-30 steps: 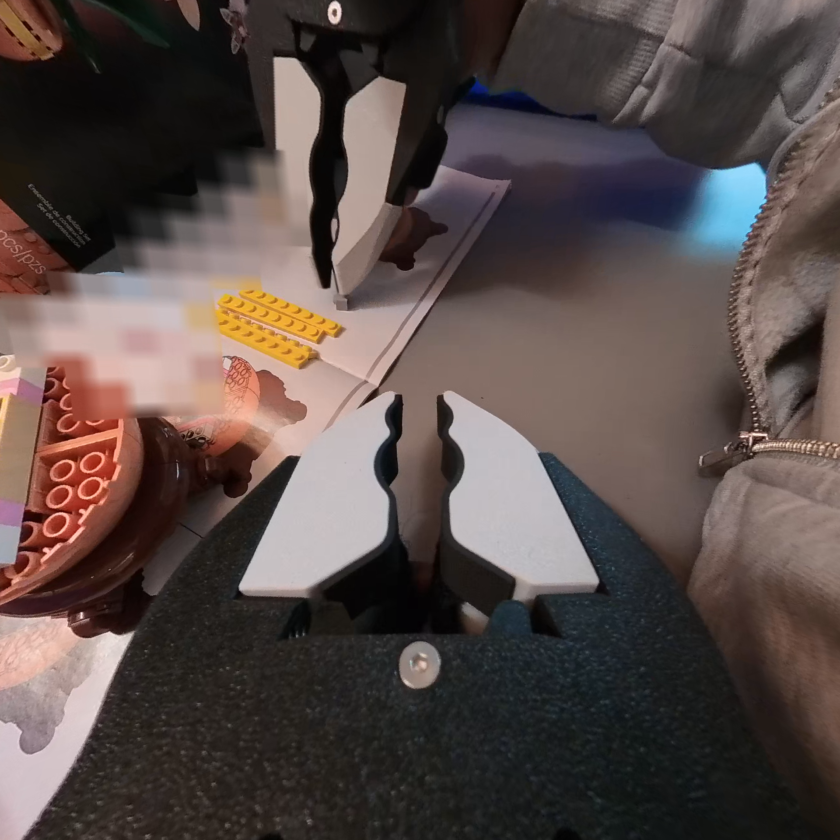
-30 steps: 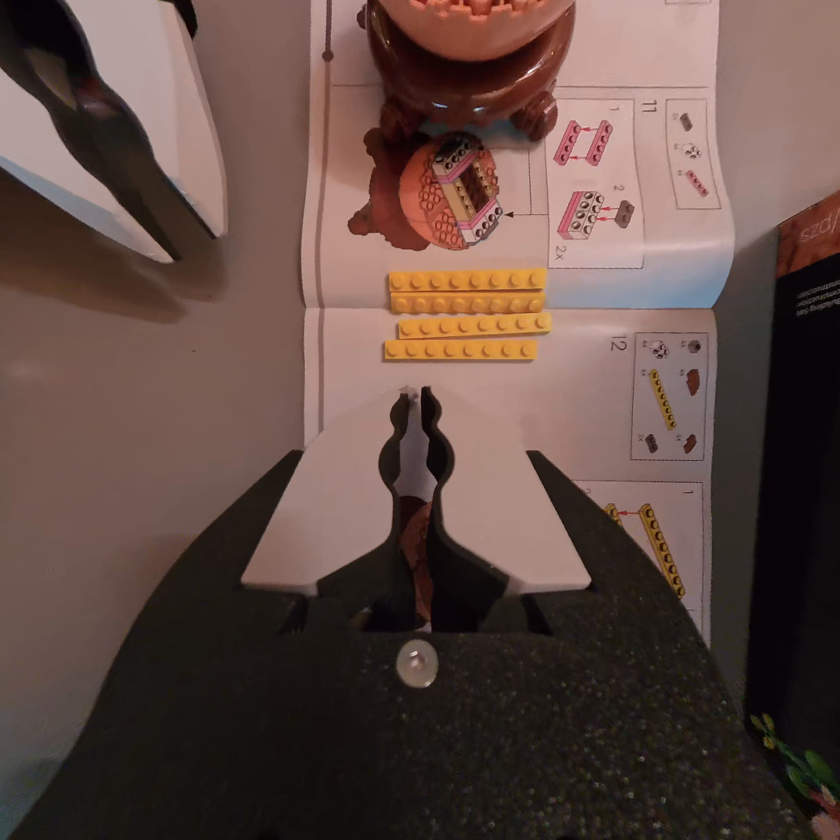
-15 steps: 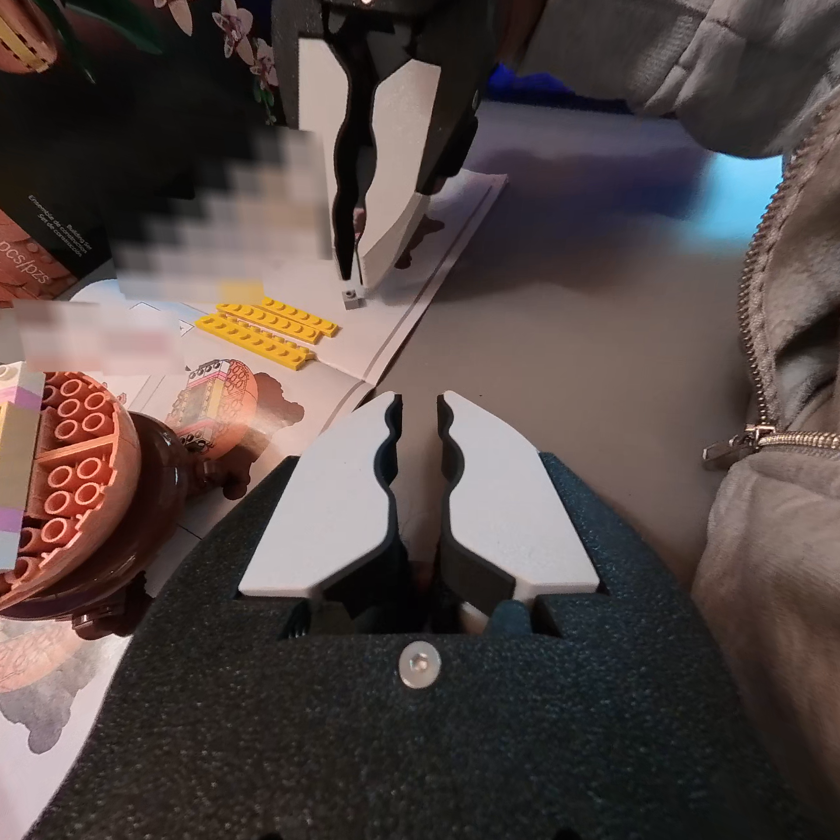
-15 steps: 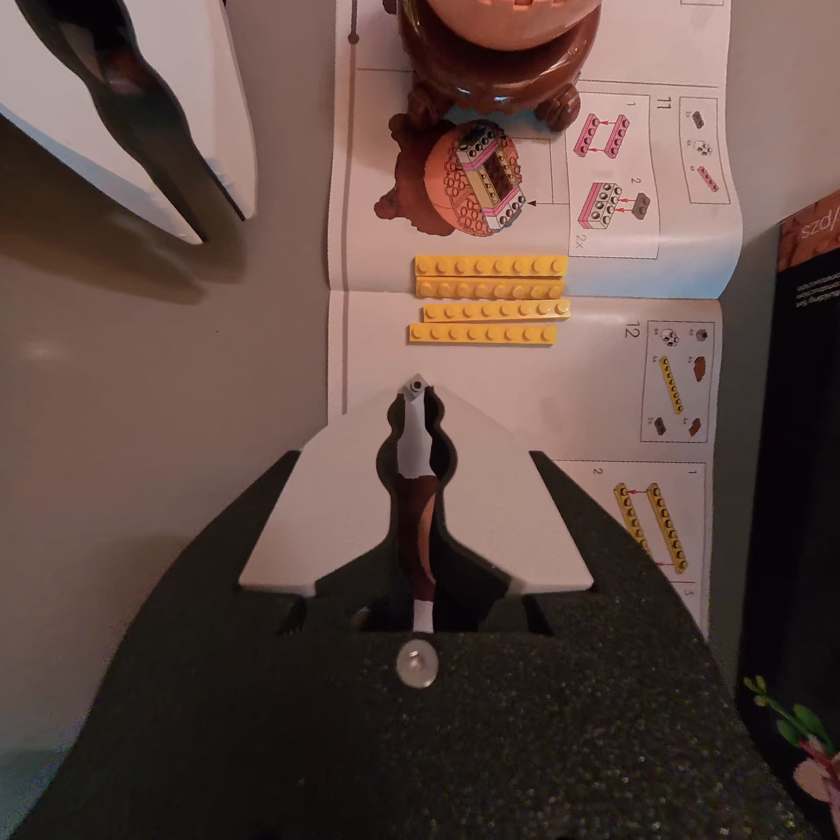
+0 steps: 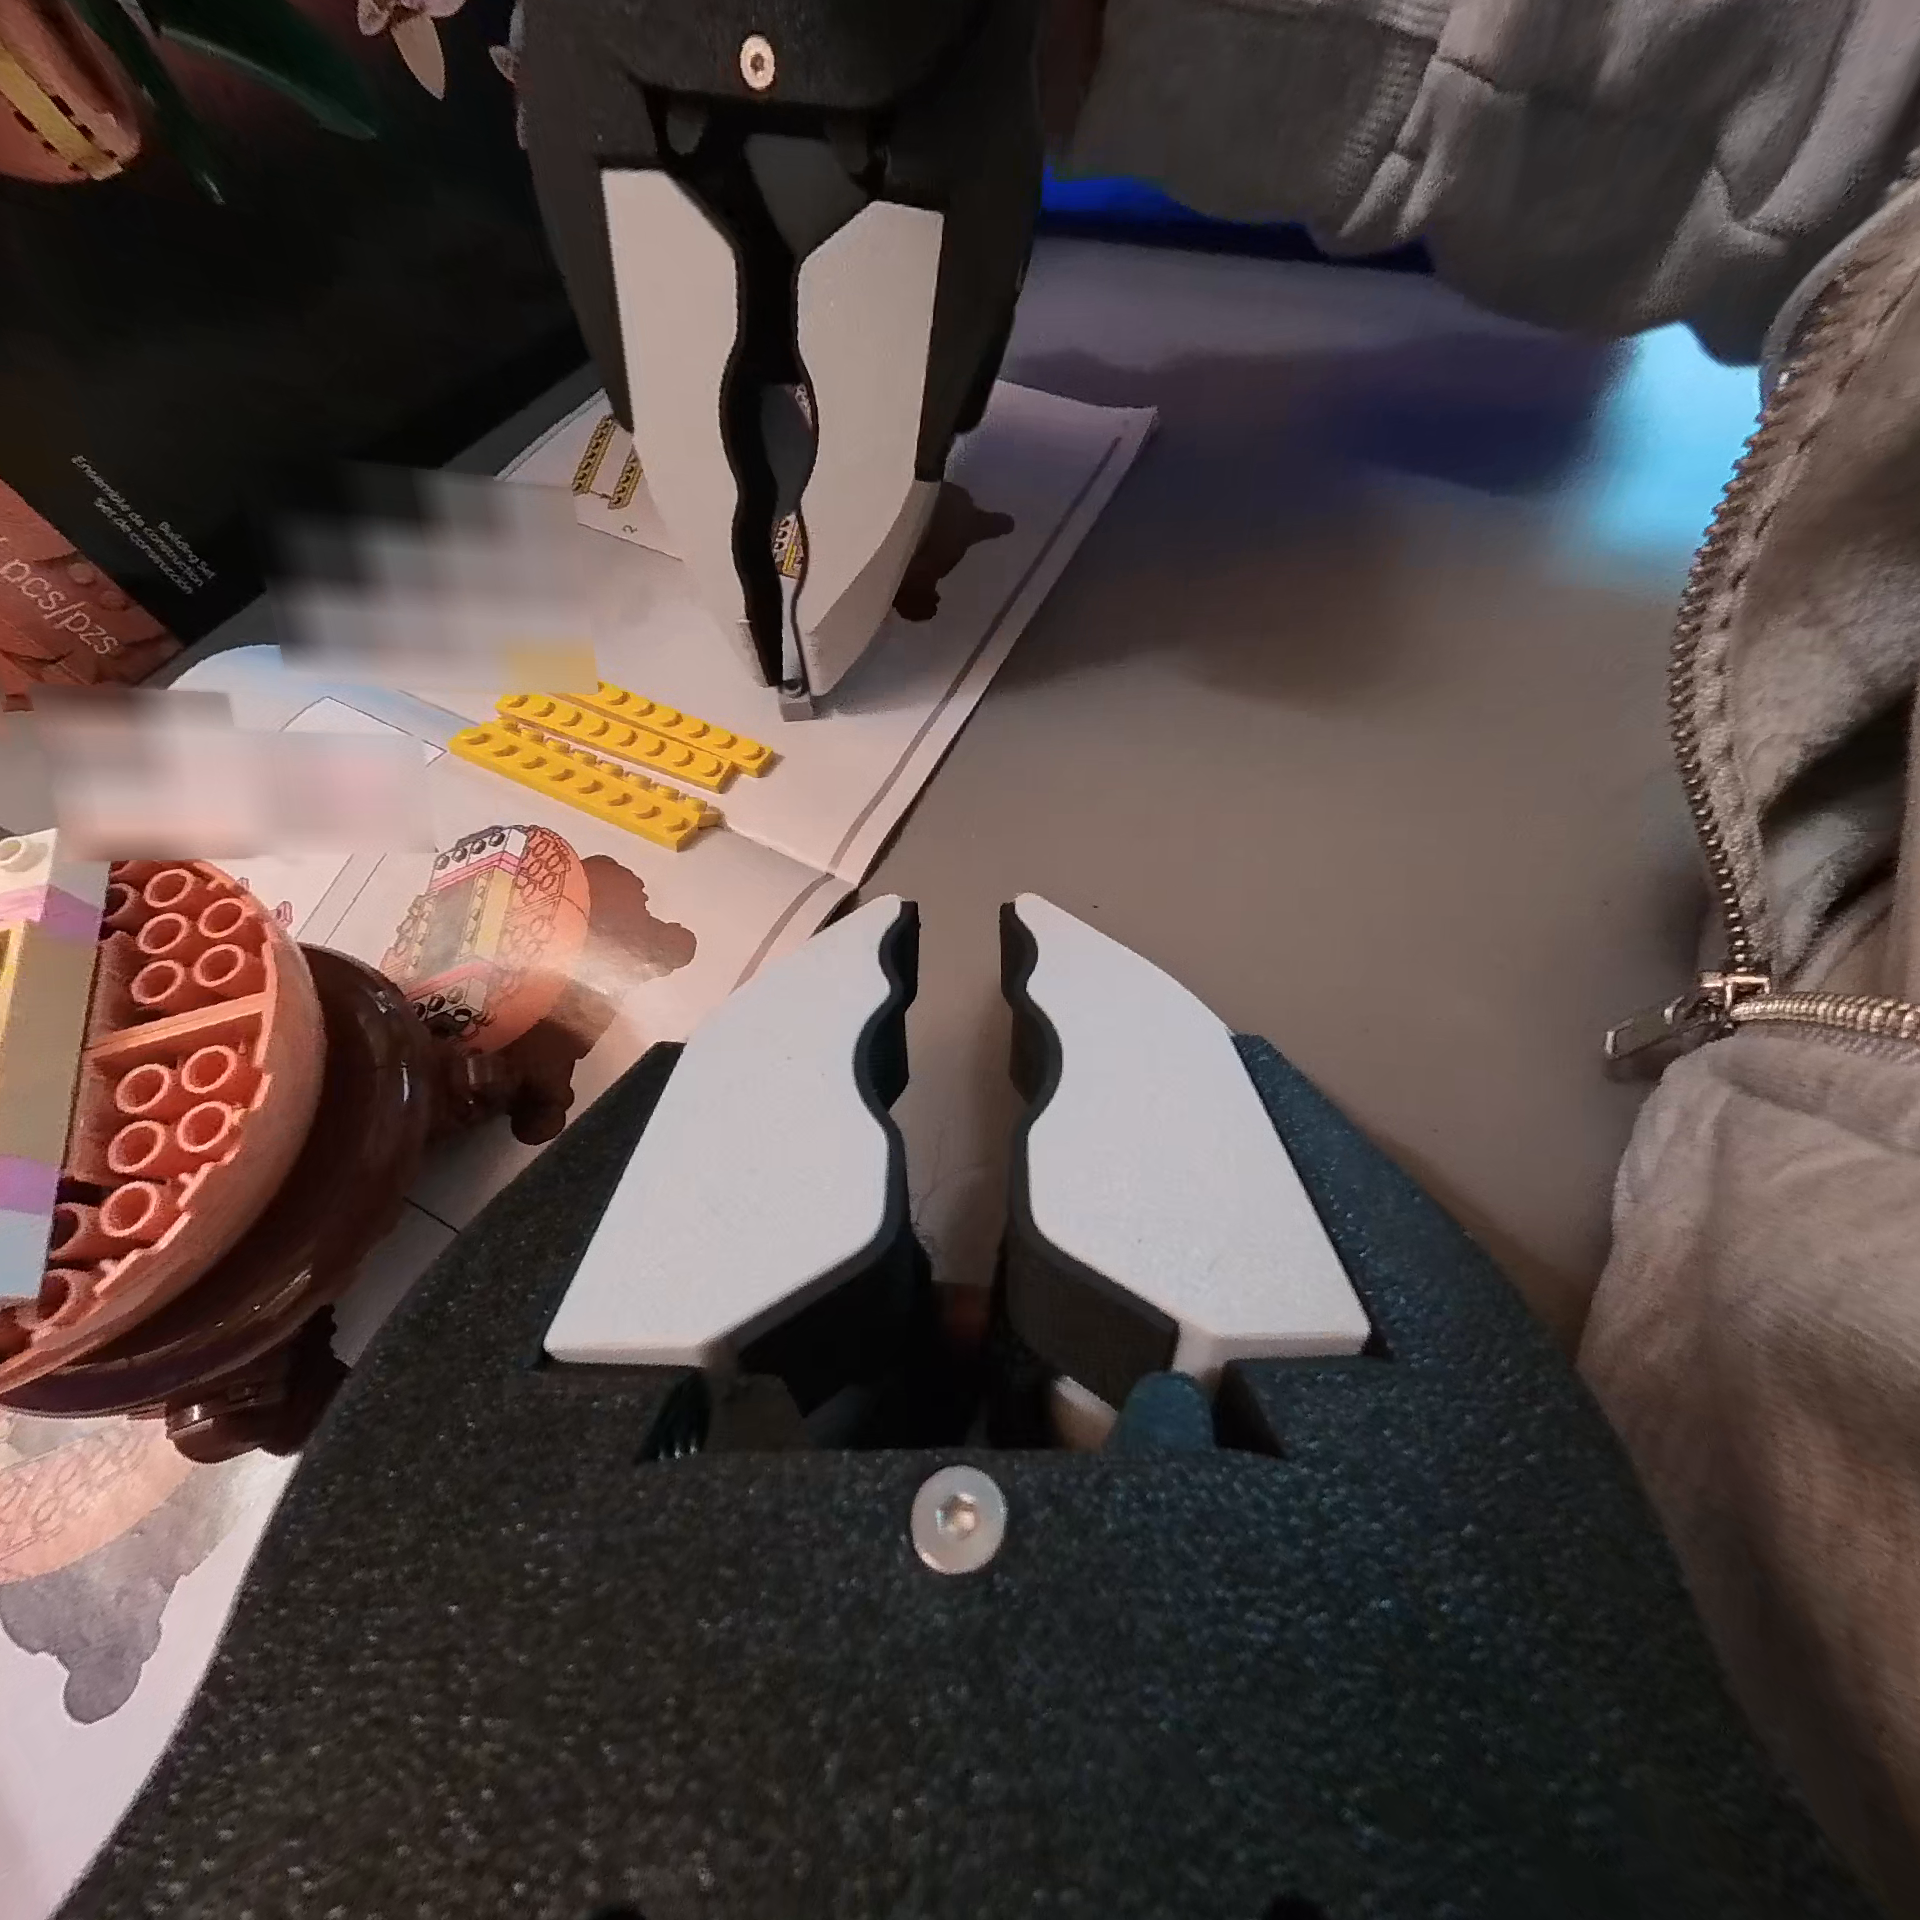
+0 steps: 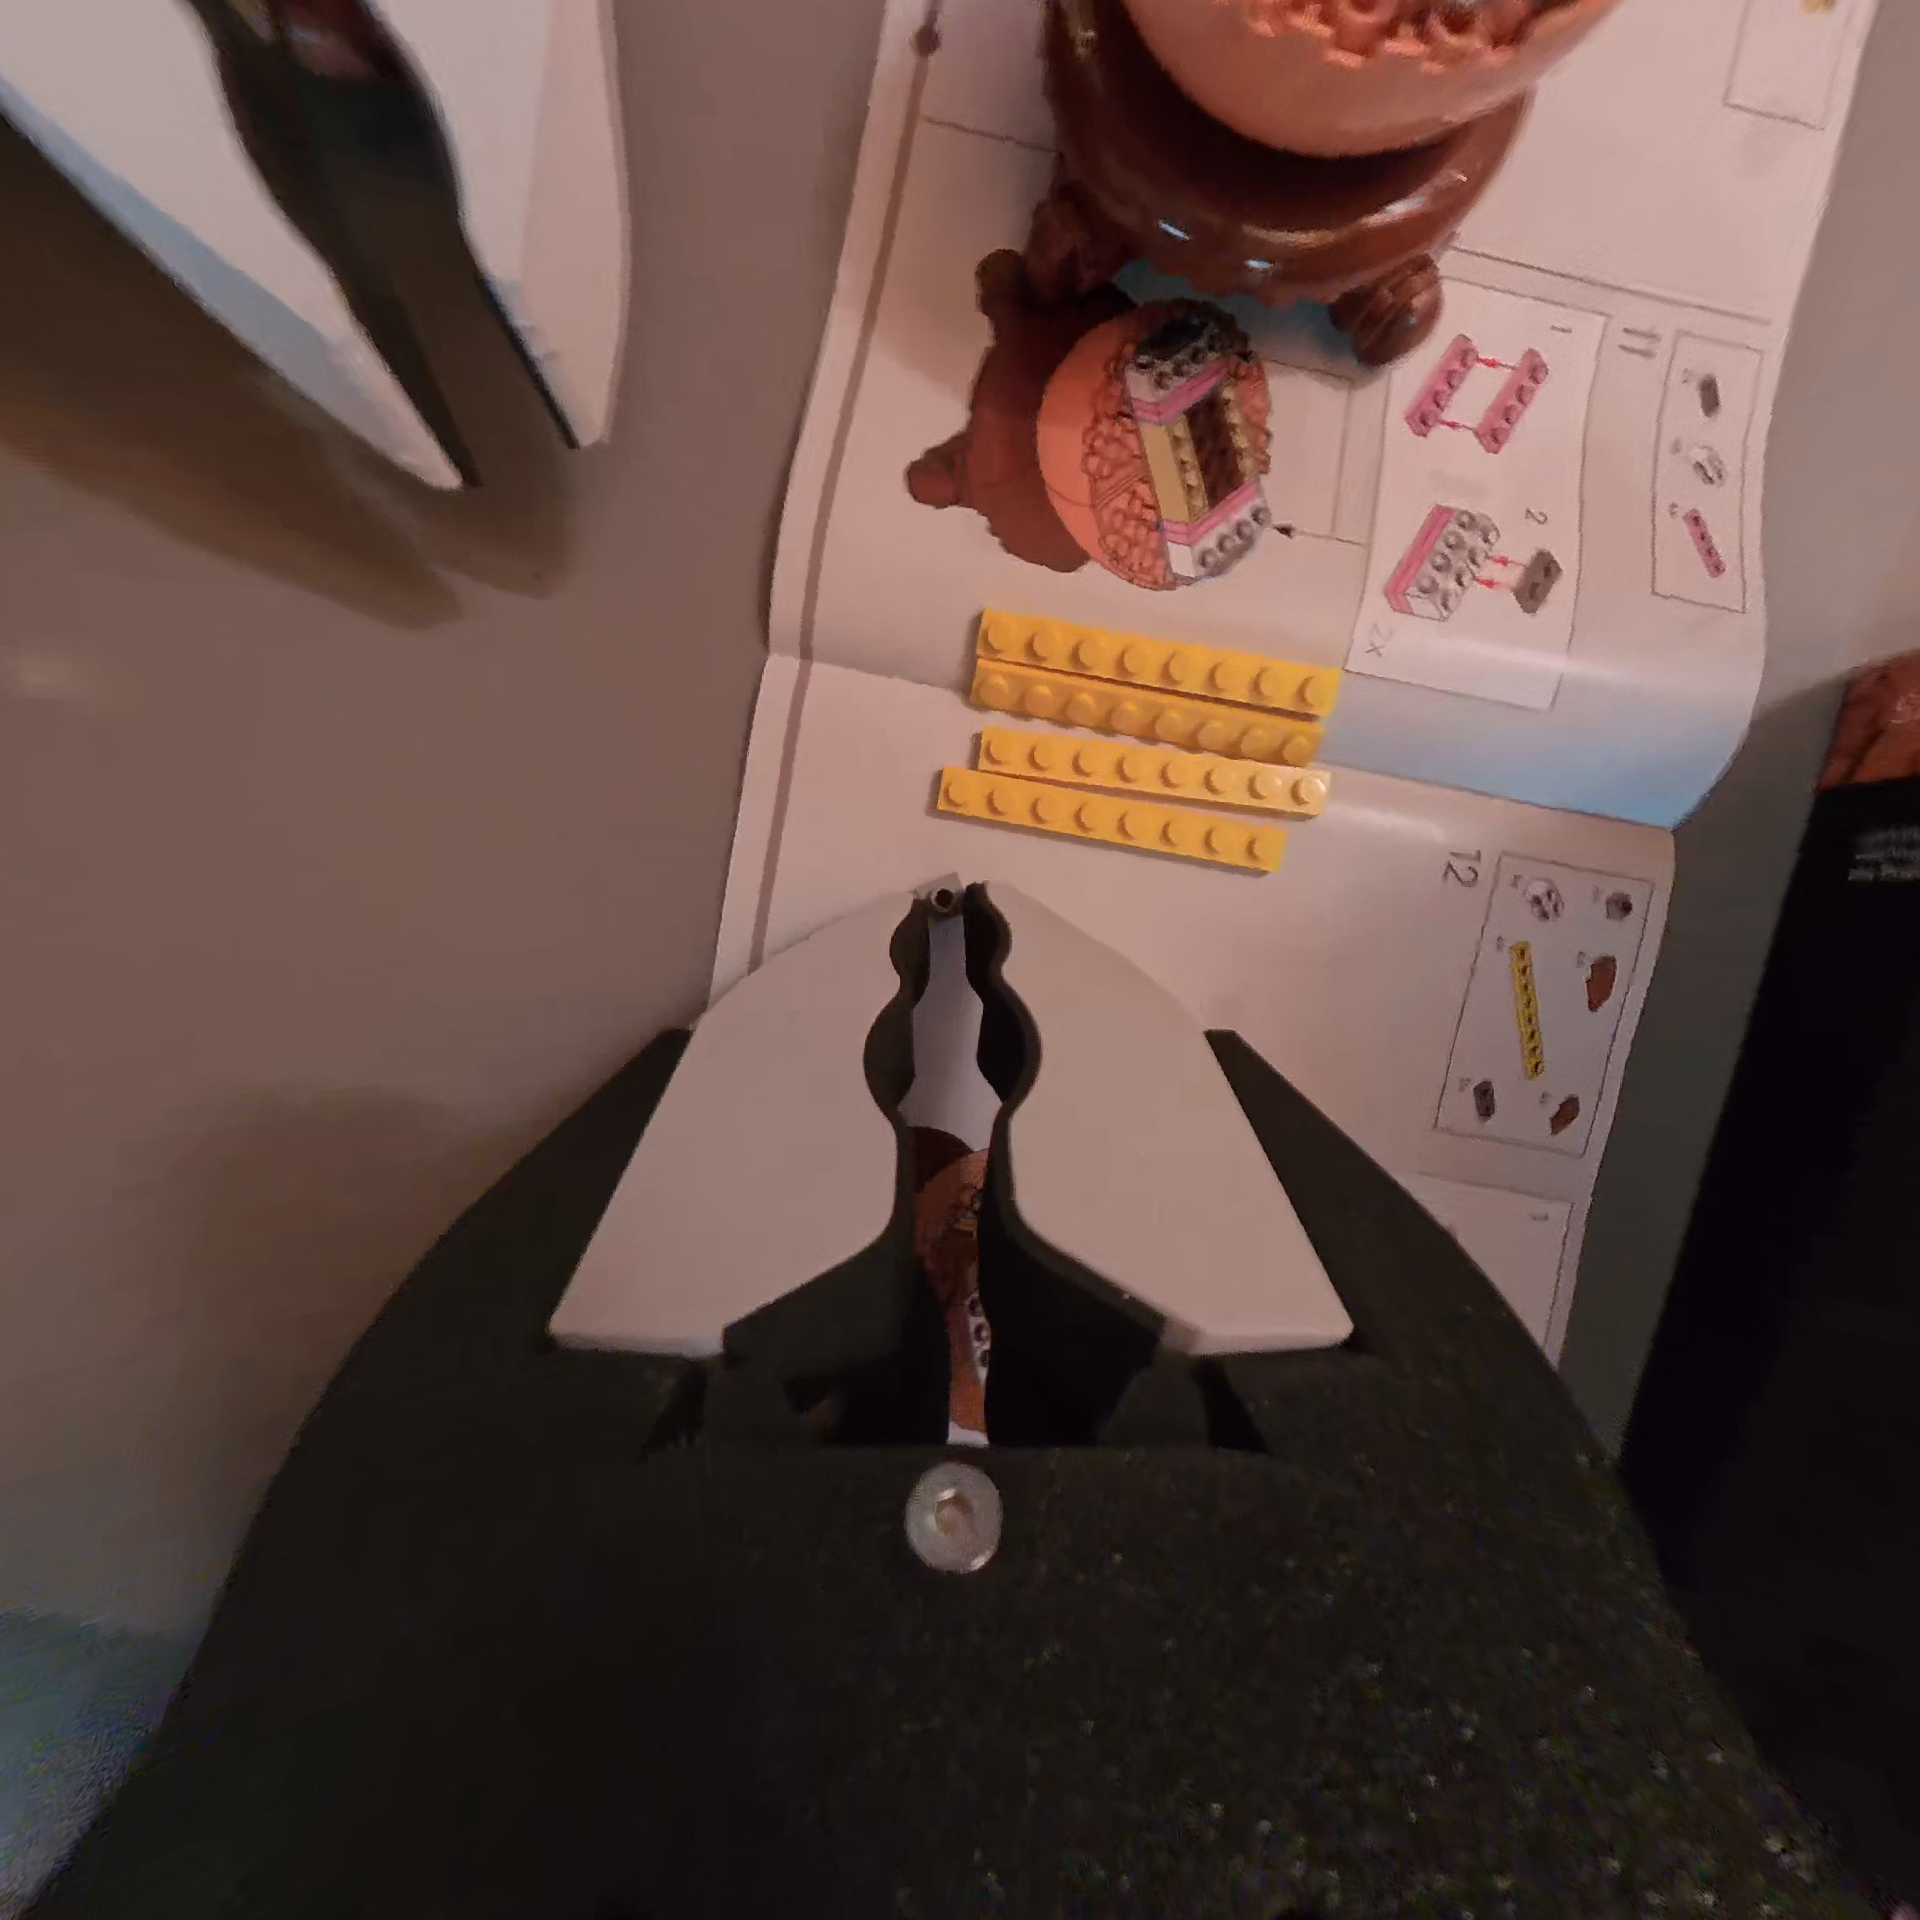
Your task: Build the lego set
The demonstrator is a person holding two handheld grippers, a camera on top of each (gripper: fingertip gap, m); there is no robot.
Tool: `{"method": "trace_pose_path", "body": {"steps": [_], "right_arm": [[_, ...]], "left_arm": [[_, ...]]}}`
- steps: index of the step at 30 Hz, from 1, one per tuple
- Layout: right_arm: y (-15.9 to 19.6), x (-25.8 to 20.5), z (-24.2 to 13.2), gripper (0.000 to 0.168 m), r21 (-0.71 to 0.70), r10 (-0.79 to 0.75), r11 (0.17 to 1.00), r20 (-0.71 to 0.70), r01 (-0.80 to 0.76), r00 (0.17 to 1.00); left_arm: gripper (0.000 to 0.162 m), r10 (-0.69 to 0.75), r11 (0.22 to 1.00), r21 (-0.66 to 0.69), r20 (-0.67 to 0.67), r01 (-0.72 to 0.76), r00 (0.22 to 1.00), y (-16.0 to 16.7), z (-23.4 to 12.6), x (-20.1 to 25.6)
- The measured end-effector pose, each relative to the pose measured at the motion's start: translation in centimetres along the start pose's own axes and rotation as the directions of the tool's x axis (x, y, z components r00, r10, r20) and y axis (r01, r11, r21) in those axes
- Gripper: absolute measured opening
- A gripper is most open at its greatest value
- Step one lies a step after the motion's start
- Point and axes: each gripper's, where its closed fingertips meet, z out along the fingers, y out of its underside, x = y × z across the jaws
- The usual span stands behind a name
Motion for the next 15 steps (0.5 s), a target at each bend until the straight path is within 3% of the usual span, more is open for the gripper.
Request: {"method": "trace_pose_path", "body": {"steps": [3, 6, 15], "right_arm": [[0.0, 0.5, -0.1, 0.006, 0.001, 0.186, 0.982, -0.111, -0.187, 0.976], [-0.8, -0.1, 0.1, 0.005, 0.061, 0.322, 0.947, -0.121, -0.316, 0.939], [-1.0, -0.2, 0.6, 0.008, 0.058, 0.371, 0.929, -0.140, -0.367, 0.918]], "left_arm": [[0.015, -0.005, 1.000, 0.004, 0.000, 0.005, 1.000, 0.0, -0.1, -0.1], [0.015, -0.012, 1.000, 0.002, -0.005, 0.012, 1.000, 0.0, 0.0, -0.1], [0.015, -0.003, 1.000, 0.001, -0.014, 0.003, 1.000, 0.0, 0.0, 0.1]]}}
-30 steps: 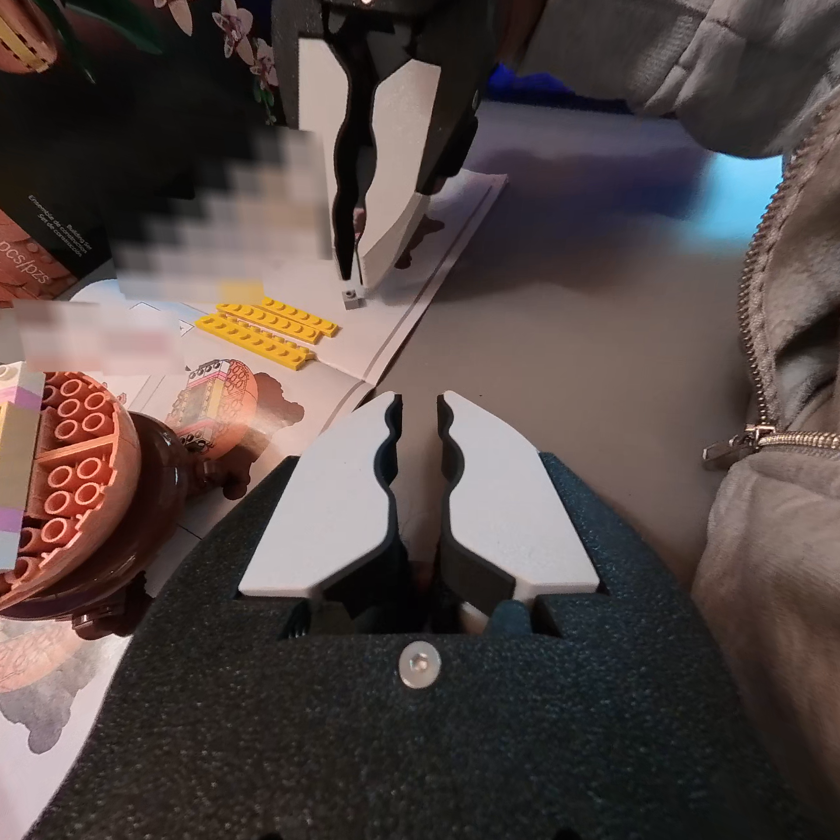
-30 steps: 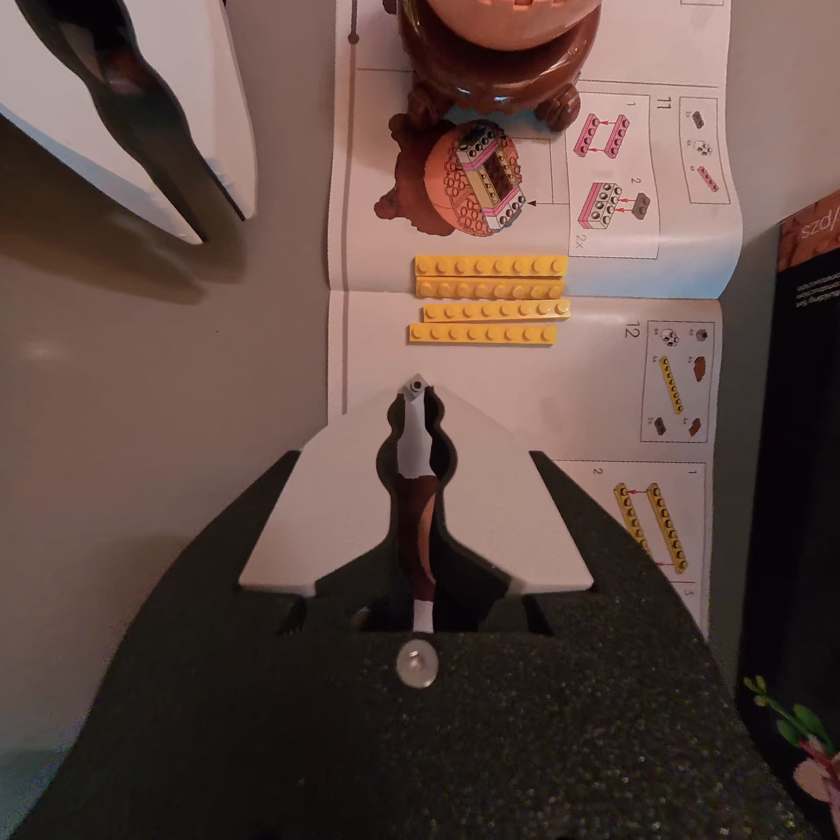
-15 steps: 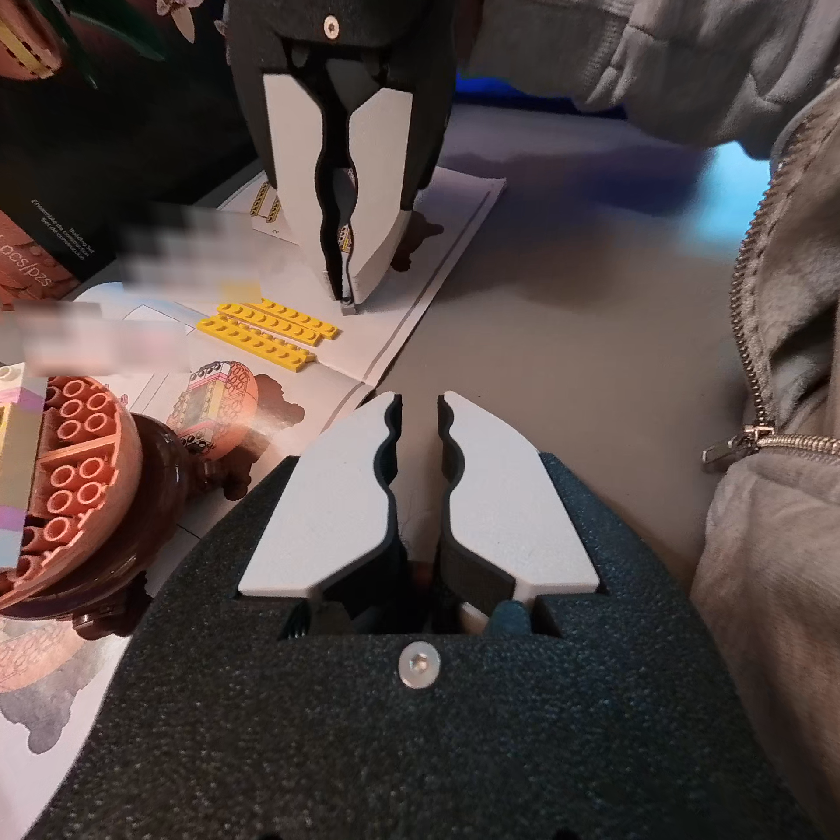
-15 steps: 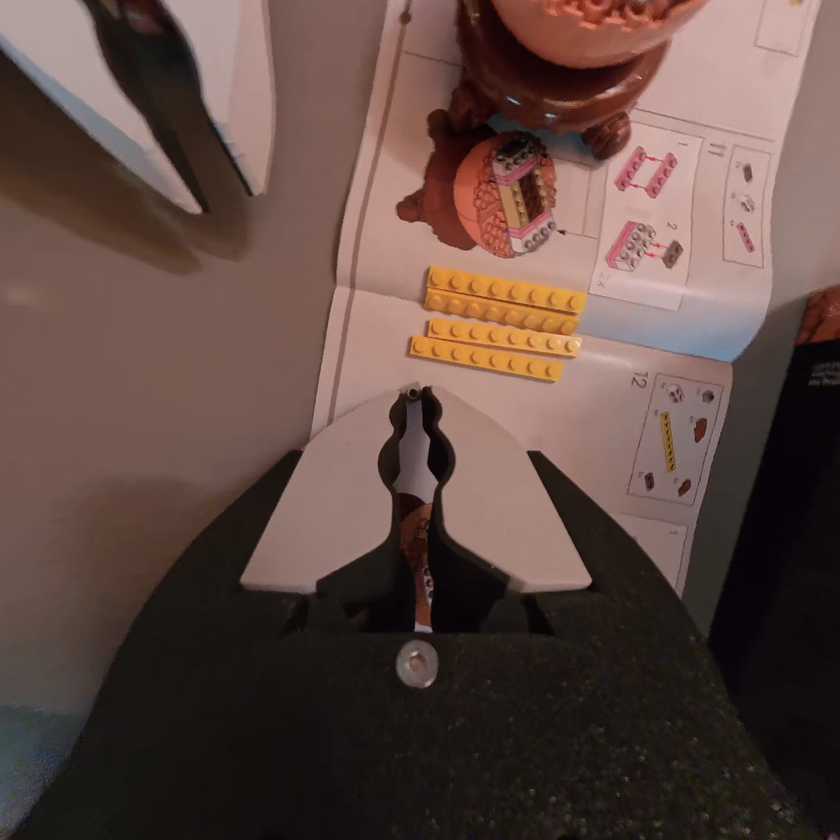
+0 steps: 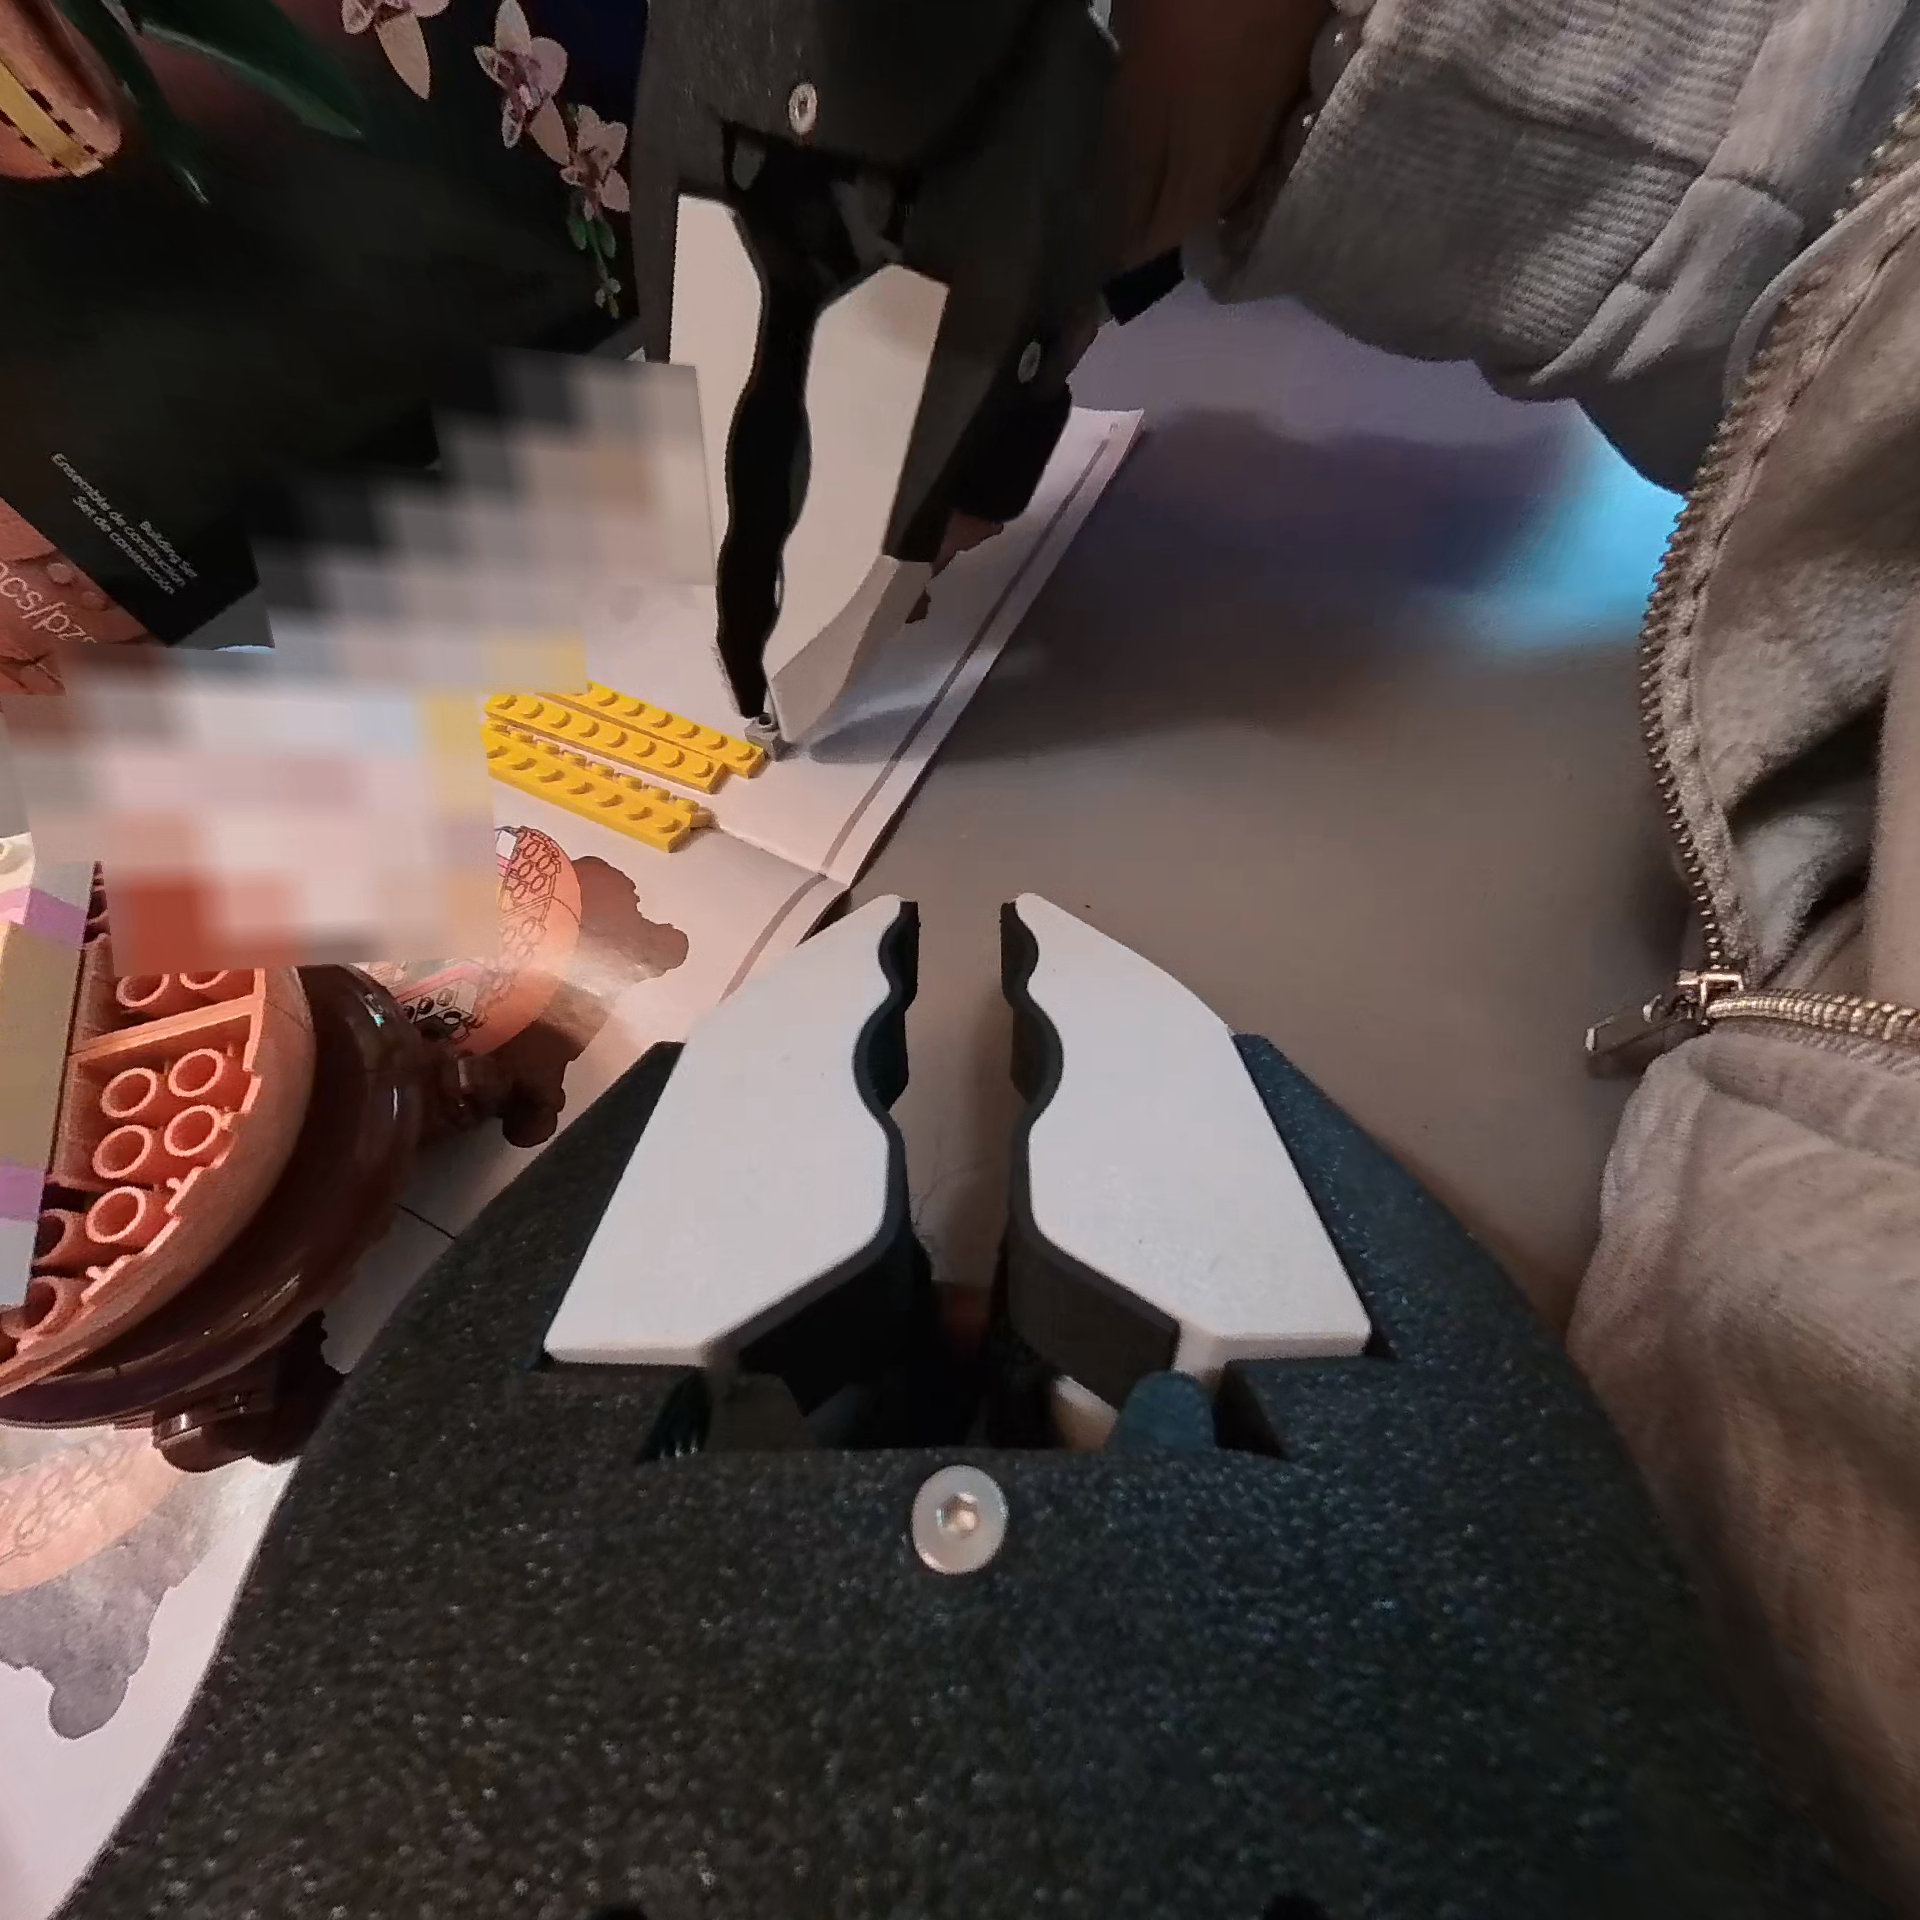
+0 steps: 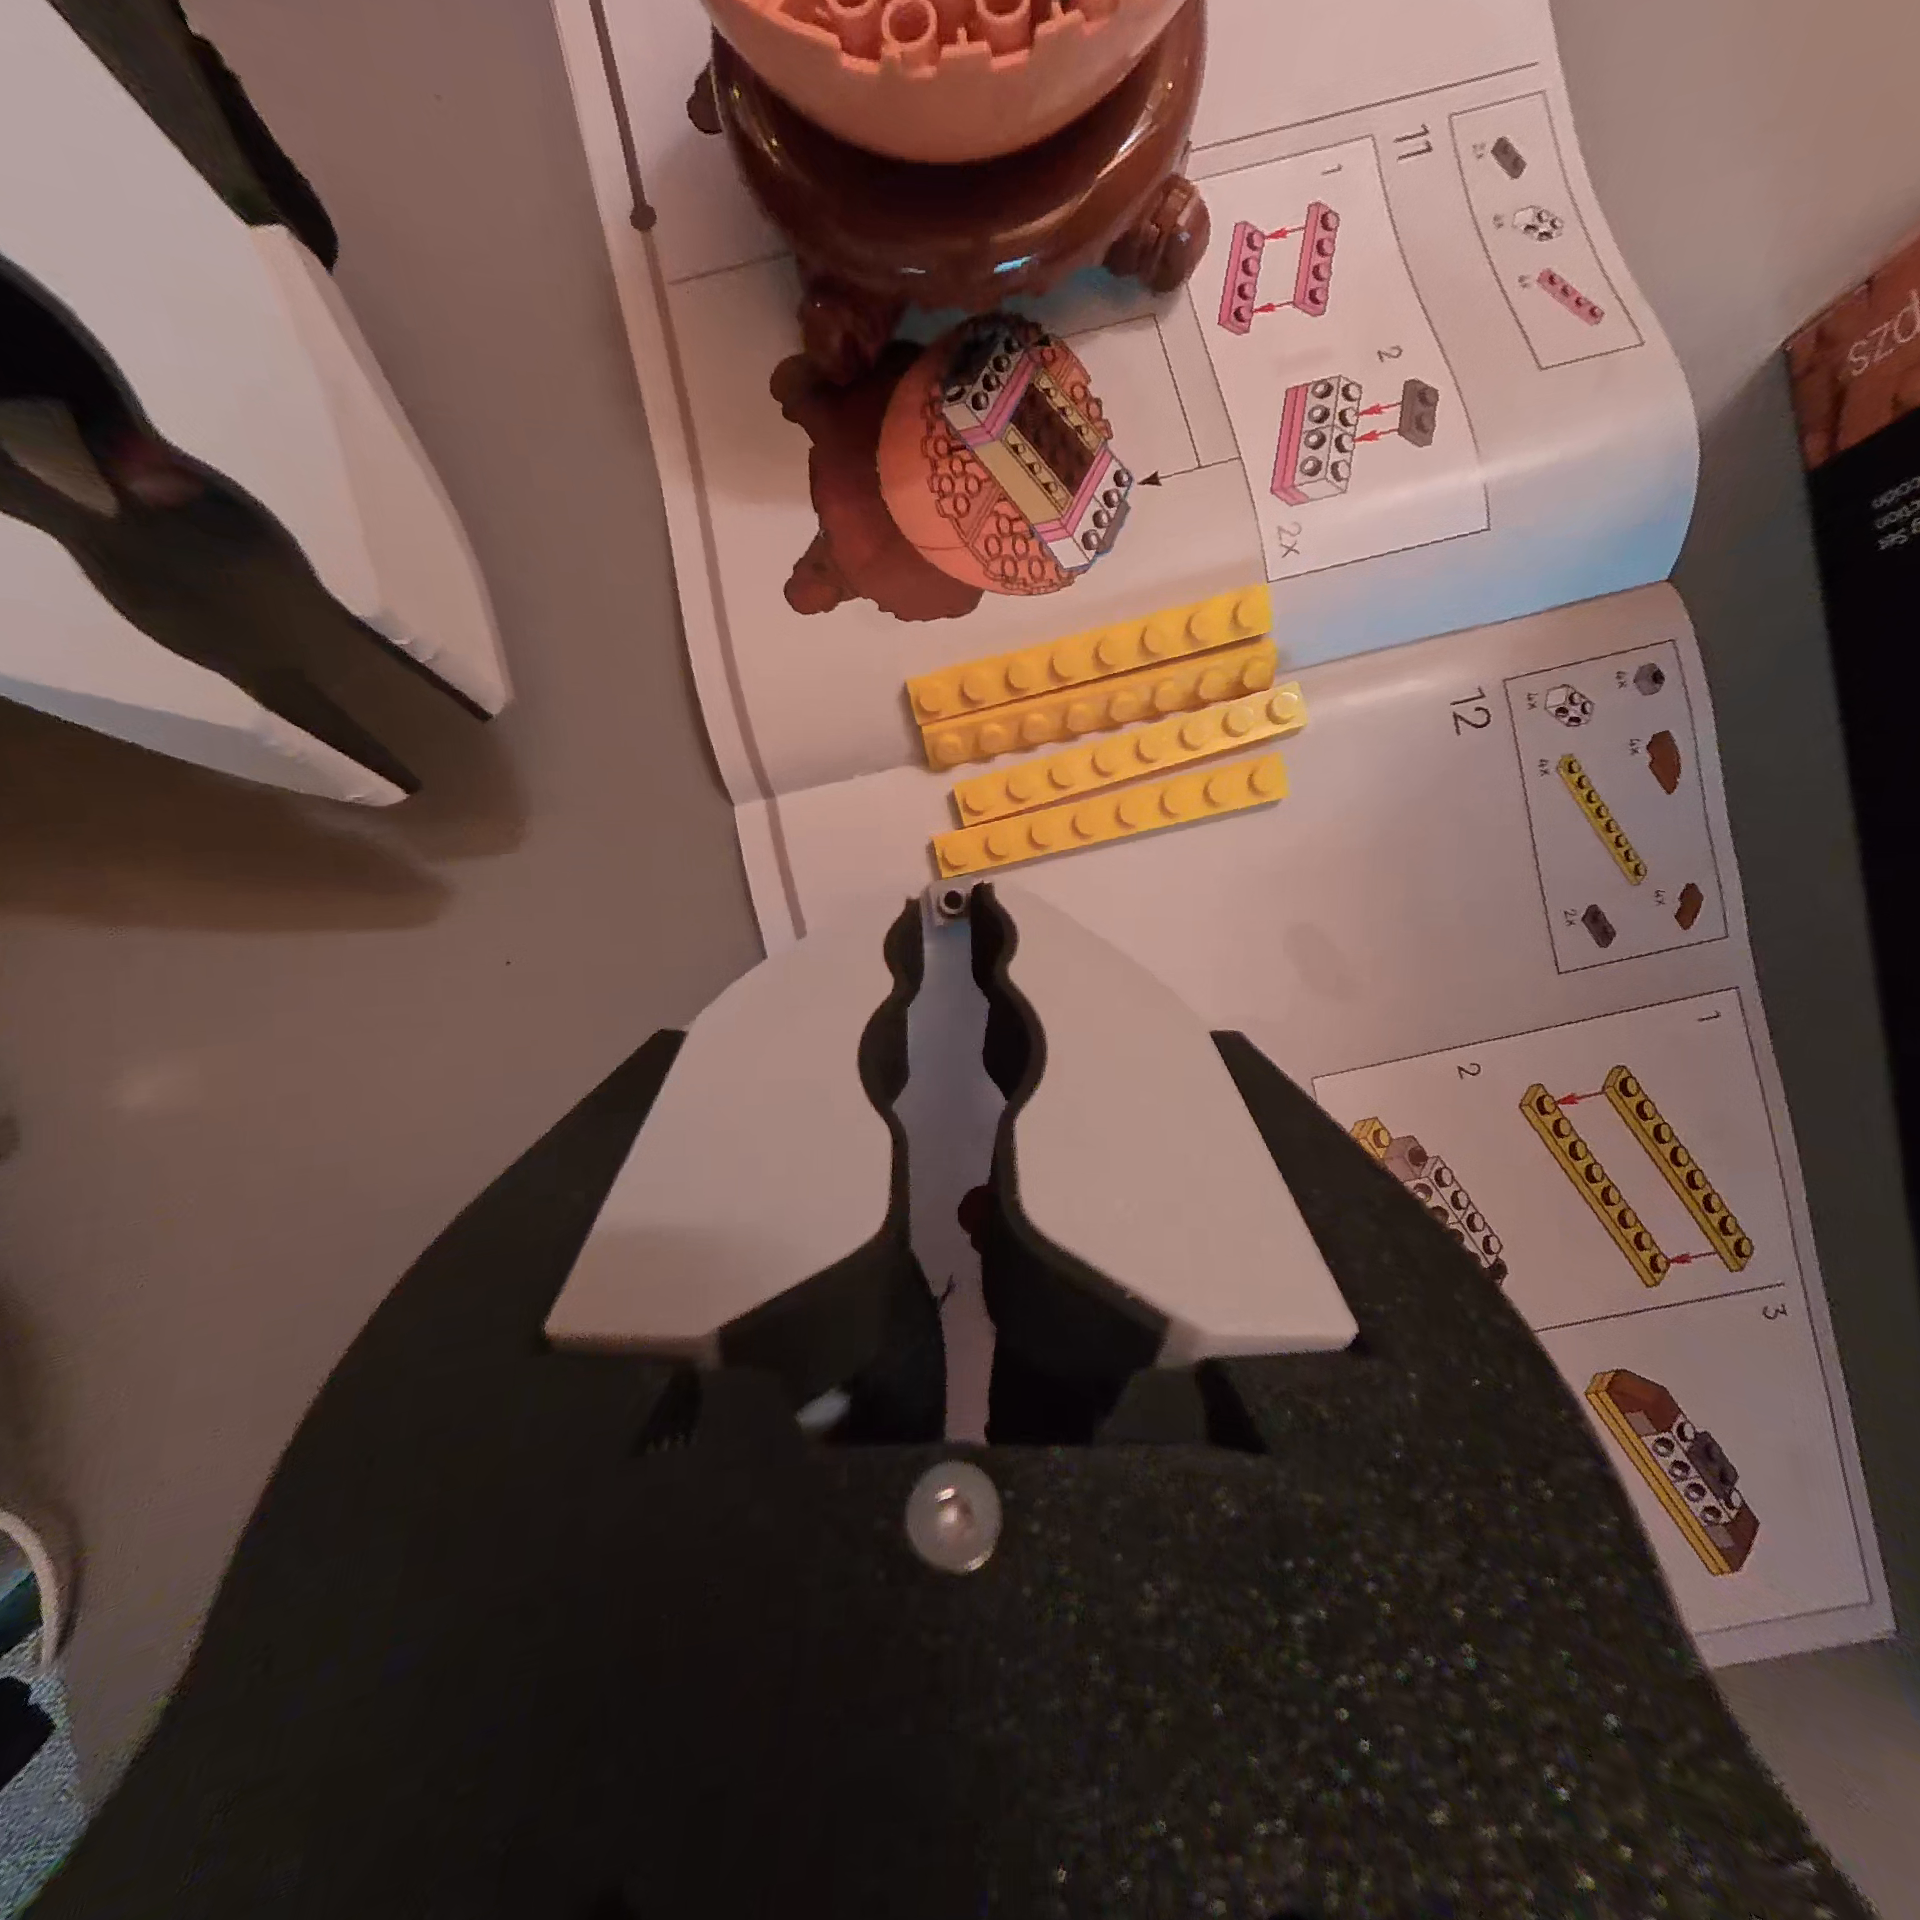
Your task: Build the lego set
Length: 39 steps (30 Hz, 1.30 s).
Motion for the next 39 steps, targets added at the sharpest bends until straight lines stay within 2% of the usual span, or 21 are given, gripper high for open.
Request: {"method": "trace_pose_path", "body": {"steps": [10, 13, 15, 17, 19, 21, 23, 26, 29, 34, 39], "right_arm": [[0.0, 0.3, -1.4, 0.014, 0.026, 0.002, 1.000, -0.030, -0.001, 1.000], [0.3, -0.1, -4.5, 0.014, 0.094, 0.026, 0.995, -0.068, -0.020, 0.997], [1.4, -0.4, -8.9, 0.014, 0.148, 0.059, 0.988, -0.130, -0.039, 0.990], [4.1, -0.4, -14.6, 0.016, 0.164, 0.106, 0.984, -0.218, -0.070, 0.970], [8.3, -0.4, -20.6, 0.020, 0.122, 0.159, 0.985, -0.321, -0.125, 0.934], [13.9, -0.6, -25.9, 0.022, 0.003, 0.177, 0.981, -0.416, -0.194, 0.892], [19.7, -1.7, -28.9, 0.022, -0.129, 0.189, 0.957, -0.403, -0.260, 0.895], [26.5, -3.0, -29.2, 0.021, -0.242, 0.205, 0.925, -0.335, -0.294, 0.920], [29.9, -3.6, -26.8, 0.021, -0.267, 0.191, 0.927, -0.270, -0.264, 0.944], [30.2, -1.8, -23.3, 0.019, -0.168, 0.184, 0.956, -0.302, -0.242, 0.935], [31.7, -4.9, -23.0, 0.012, -0.266, 0.064, 0.961, -0.047, -0.074, 0.997]], "left_arm": [[0.015, 0.005, 1.000, -0.011, 0.002, -0.005, 1.000, 0.1, 0.1, 0.0], [0.015, 0.003, 1.000, -0.014, 0.008, -0.003, 1.000, 0.2, 0.1, -0.1], [0.015, 0.001, 1.000, -0.014, 0.016, 0.000, 1.000, 0.2, 0.1, -0.2], [0.015, 0.000, 1.000, -0.029, 0.017, 0.001, 1.000, 0.3, 0.3, -0.2], [0.015, 0.000, 0.999, -0.043, 0.010, 0.001, 1.000, 0.3, 0.6, -0.2], [0.015, -0.013, 0.999, -0.053, 0.005, 0.013, 1.000, 0.3, 0.8, -0.2], [0.015, -0.032, 0.997, -0.066, 0.013, 0.033, 0.999, 0.5, 0.9, -0.5], [0.015, -0.055, 0.996, -0.063, 0.029, 0.057, 0.998, 0.5, 0.9, -0.8], [0.016, -0.057, 0.996, -0.067, 0.047, 0.060, 0.997, 0.6, 1.0, -1.1], [0.016, -0.040, 0.991, -0.129, 0.068, 0.048, 0.997, 1.3, 1.5, -1.2], [0.016, -0.059, 0.988, -0.136, 0.094, 0.072, 0.994, 1.5, 1.5, -1.6]]}}
